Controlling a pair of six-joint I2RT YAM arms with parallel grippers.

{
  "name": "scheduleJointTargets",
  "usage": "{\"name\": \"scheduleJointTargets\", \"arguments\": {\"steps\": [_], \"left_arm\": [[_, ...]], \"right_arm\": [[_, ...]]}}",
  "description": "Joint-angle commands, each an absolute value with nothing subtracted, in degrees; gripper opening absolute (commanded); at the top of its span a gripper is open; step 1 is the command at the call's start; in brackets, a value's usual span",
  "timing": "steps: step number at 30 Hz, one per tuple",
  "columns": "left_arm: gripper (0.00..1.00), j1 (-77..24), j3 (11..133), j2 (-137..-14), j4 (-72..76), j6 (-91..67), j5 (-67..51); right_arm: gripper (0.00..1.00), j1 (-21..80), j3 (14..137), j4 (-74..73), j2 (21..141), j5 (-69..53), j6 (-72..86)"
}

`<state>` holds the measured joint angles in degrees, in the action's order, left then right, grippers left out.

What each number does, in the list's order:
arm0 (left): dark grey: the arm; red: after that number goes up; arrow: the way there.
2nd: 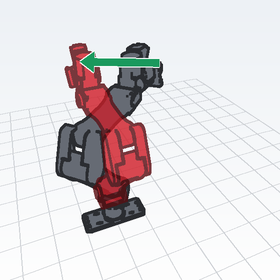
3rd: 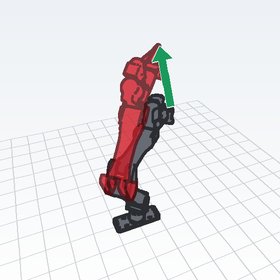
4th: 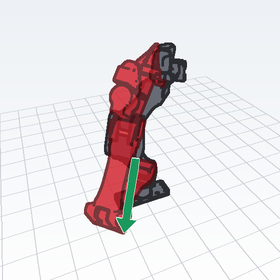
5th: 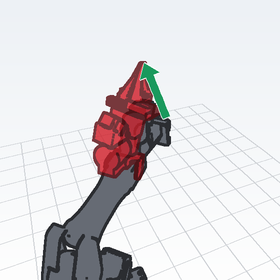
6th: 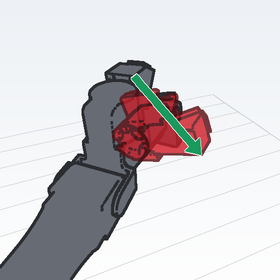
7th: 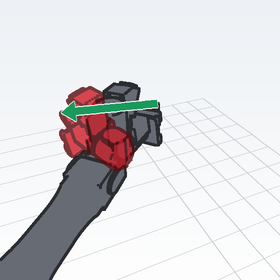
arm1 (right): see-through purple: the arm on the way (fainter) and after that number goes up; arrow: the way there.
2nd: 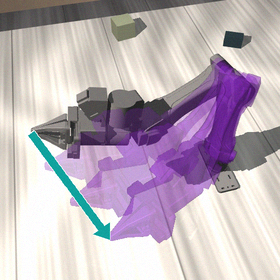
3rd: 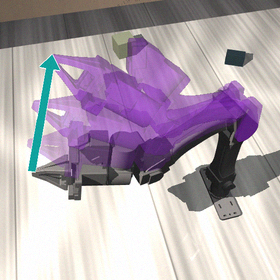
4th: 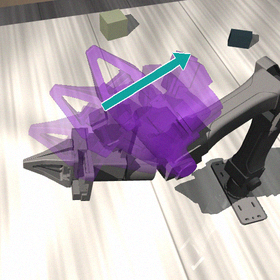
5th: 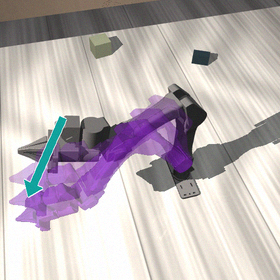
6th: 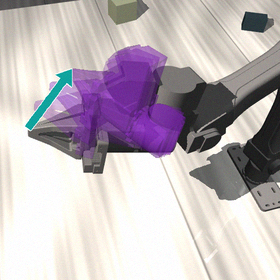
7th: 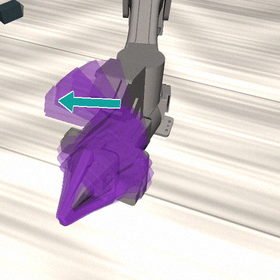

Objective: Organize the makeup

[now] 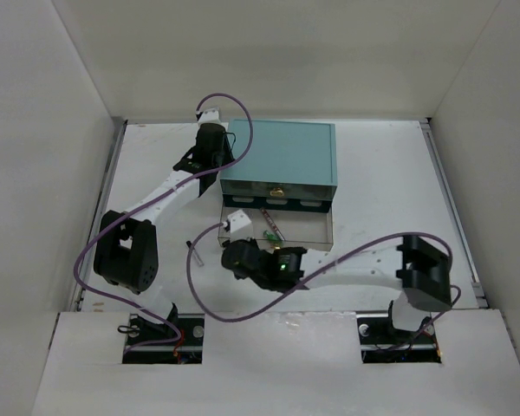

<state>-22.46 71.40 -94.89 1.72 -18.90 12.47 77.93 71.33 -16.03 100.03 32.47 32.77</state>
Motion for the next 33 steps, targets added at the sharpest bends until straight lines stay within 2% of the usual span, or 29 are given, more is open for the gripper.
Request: {"name": "scheduleJointTargets", "arguments": {"steps": [1, 7, 8, 10, 15, 21, 28, 33], "left_arm": [[0.08, -23.68, 70.58, -96.86, -10.81, -17.49, 10.72], [0.08, -23.95, 70.40, -97.03, -10.81, -17.67, 10.81], [0.08, -23.95, 70.40, -97.03, -10.81, -17.75, 10.81], [0.08, -23.95, 70.31, -97.03, -10.81, -17.75, 10.90], [0.08, -23.77, 70.22, -96.50, -10.99, -17.75, 10.90], [0.08, -23.68, 70.05, -96.33, -11.07, -17.84, 10.99], [0.08, -24.12, 69.87, -96.24, -11.25, -17.84, 10.99], [0.08, -23.95, 69.43, -95.36, -11.51, -17.84, 10.99]], "right_arm": [[0.01, 71.96, 69.00, -11.08, 93.26, 33.58, 30.51], [0.06, 62.81, 68.99, -5.46, 97.11, 25.85, 27.16], [0.11, 62.10, 68.99, -4.84, 97.55, 24.88, 27.25], [0.28, 61.48, 68.99, -4.05, 97.74, 23.82, 26.90], [0.52, 62.00, 68.20, -3.43, 94.41, 23.99, 25.23], [0.55, 69.28, 67.85, -1.59, 93.51, 22.33, 24.52], [0.56, 75.36, 73.73, 4.66, 106.33, 17.84, 23.73], [0.63, 75.54, 80.50, 2.99, 114.07, 18.28, 23.82]]}}
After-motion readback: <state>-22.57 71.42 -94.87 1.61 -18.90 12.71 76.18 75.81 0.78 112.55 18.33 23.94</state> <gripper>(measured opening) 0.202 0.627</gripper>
